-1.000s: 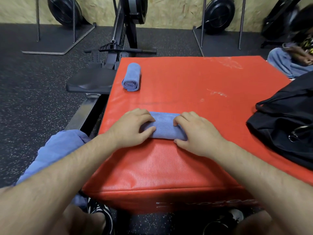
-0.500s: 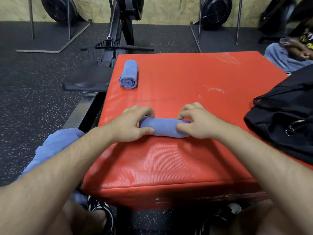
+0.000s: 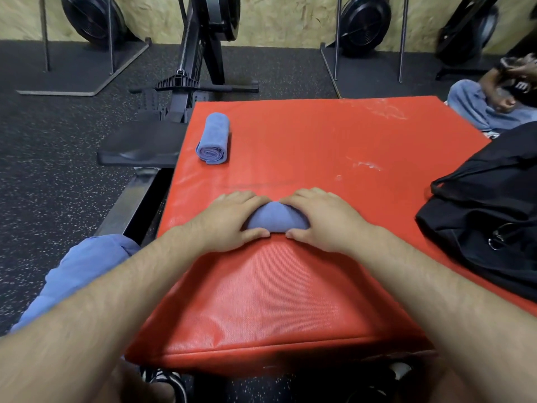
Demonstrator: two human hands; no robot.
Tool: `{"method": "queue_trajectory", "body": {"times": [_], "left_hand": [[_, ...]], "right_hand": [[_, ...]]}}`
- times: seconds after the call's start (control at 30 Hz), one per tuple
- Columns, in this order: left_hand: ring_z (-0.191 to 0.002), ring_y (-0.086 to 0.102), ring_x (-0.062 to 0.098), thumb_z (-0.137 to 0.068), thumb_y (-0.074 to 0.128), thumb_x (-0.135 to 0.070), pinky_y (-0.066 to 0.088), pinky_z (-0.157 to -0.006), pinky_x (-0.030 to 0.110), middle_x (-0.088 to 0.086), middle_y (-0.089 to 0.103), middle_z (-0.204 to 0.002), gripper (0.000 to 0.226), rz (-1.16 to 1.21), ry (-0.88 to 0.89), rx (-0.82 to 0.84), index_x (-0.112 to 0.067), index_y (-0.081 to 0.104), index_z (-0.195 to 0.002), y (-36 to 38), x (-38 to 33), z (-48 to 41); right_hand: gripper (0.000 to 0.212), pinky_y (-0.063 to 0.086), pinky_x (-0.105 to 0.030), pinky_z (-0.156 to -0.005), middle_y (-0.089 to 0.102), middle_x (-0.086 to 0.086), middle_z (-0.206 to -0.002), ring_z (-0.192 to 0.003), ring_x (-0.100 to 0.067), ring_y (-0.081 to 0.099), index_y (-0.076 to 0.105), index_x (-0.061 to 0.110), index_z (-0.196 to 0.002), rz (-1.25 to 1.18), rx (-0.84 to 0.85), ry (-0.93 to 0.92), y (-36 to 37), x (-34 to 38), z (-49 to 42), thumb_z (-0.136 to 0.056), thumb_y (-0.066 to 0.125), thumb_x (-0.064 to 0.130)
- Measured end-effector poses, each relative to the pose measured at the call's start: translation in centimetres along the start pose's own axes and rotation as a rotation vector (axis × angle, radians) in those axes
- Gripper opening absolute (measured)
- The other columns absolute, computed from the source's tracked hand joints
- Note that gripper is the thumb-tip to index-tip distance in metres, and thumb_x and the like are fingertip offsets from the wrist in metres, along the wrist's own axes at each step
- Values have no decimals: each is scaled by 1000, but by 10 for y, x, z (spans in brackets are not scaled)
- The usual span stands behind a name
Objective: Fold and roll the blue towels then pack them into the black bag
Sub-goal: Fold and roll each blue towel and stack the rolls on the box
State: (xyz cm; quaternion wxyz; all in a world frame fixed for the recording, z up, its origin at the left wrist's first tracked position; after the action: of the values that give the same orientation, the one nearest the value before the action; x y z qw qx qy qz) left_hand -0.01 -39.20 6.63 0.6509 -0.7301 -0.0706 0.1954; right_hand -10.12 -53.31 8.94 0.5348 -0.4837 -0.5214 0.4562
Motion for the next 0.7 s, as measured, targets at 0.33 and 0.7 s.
{"method": "queue_trajectory", "body": {"times": [0.33,0.7], "left_hand": [[-117,55,4,-74,84,-49,43,-103,27,-14,61,-127,68,434,-145,-42,-33,54,-132,-27,17,-18],[-84,65,13,-77,86,-28,54,-79,27,-2,69,-109,47,968,-247,-243,-29,64,-118,-77,24,6]], "right_hand": [[54,48,-33,-89,65,9,-114,-103,-15,61,56,31,-123,-374,-37,48,-13,-20,-22,-74,76,41],[42,55,-23,-70,68,2,-93,-75,-7,61,66,21,-112,-1017,-180,118,-56,-23,-18,-76,87,17]]}}
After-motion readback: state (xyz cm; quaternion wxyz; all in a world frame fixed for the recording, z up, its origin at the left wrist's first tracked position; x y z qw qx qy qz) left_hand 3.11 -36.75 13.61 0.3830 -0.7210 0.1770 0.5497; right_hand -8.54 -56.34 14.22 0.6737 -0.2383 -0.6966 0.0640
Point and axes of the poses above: each hand's wrist, its own z-axis away from the middle knuckle, its own y-axis out of the palm, x = y × z, the point moved 6 cm from there along -z, towards the middle knuckle
